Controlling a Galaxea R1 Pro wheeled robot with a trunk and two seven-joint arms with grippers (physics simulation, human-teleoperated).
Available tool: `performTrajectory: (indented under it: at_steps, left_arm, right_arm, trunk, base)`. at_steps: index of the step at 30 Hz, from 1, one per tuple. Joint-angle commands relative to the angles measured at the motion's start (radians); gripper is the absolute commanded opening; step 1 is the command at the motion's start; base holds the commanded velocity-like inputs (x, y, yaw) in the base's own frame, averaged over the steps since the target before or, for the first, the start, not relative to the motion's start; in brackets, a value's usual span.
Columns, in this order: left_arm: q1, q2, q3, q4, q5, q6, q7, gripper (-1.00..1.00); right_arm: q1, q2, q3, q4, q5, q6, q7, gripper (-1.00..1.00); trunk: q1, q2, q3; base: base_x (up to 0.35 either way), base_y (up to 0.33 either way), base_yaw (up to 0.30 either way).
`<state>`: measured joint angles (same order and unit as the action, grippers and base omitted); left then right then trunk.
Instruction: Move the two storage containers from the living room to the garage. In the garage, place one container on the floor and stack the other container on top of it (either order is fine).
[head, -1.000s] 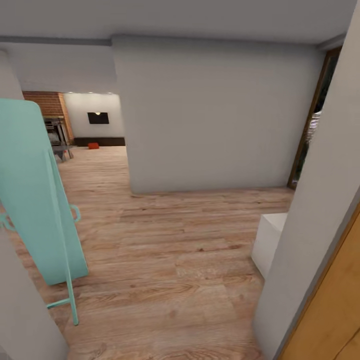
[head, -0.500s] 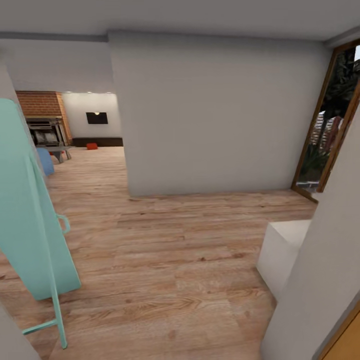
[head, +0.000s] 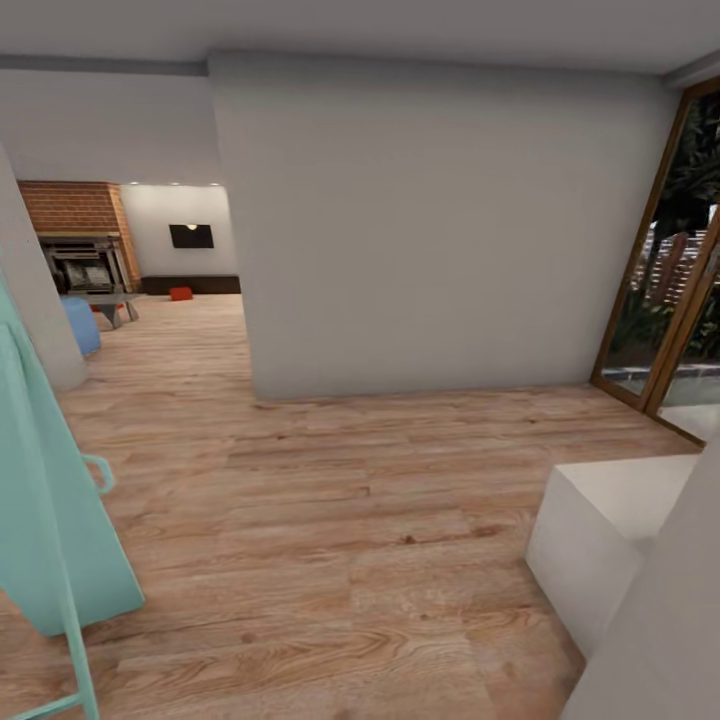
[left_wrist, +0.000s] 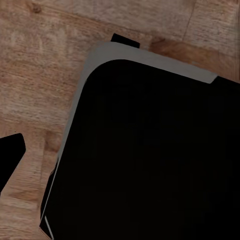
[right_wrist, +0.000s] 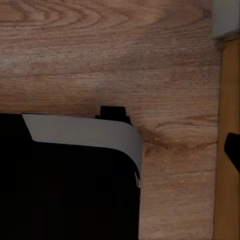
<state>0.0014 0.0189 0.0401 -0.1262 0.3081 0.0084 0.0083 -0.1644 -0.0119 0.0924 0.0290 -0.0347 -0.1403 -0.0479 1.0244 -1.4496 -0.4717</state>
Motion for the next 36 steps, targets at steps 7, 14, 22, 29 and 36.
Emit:
performTrajectory:
  at_steps: [7,14,22,29,36]
  left_arm:
    - [0.0,0.001,0.004,-0.001,0.003,0.001,0.001,1.0]
    - [0.0,0.002,0.004,-0.001,0.003,0.001,0.001,1.0]
    - [0.0,0.002,0.004,-0.001,0.003,0.001,0.001,1.0]
    - [0.0,0.002,0.004,-0.001,0.003,0.001,0.001,1.0]
    - [0.0,0.003,0.004,-0.001,0.003,0.001,0.001,1.0]
  right_arm:
    - [-0.001,-0.002,0.008,0.003,-0.004,-0.005,-0.003,1.0]
    - [-0.001,-0.002,0.009,0.003,-0.004,-0.005,-0.002,1.0]
    - [-0.001,0.006,0.006,0.003,-0.005,-0.003,0.003,1.0]
    - [-0.001,0.006,0.006,0.003,-0.005,-0.003,-0.002,1.0]
    - [-0.001,0.007,0.006,0.003,-0.008,-0.004,-0.003,1.0]
  trunk:
    - [0.001,0.0,-0.001]
    - [0.001,0.0,-0.001]
    - [0.001,0.0,-0.001]
    - [0.001,0.0,-0.001]
    - [0.001,0.0,-0.001]
  base:
    - [0.328,0.0,0.0]
    - [0.328,0.0,0.0]
    - [0.328,0.0,0.003]
    - [0.328,0.0,0.179]
    - [0.328,0.0,0.271]
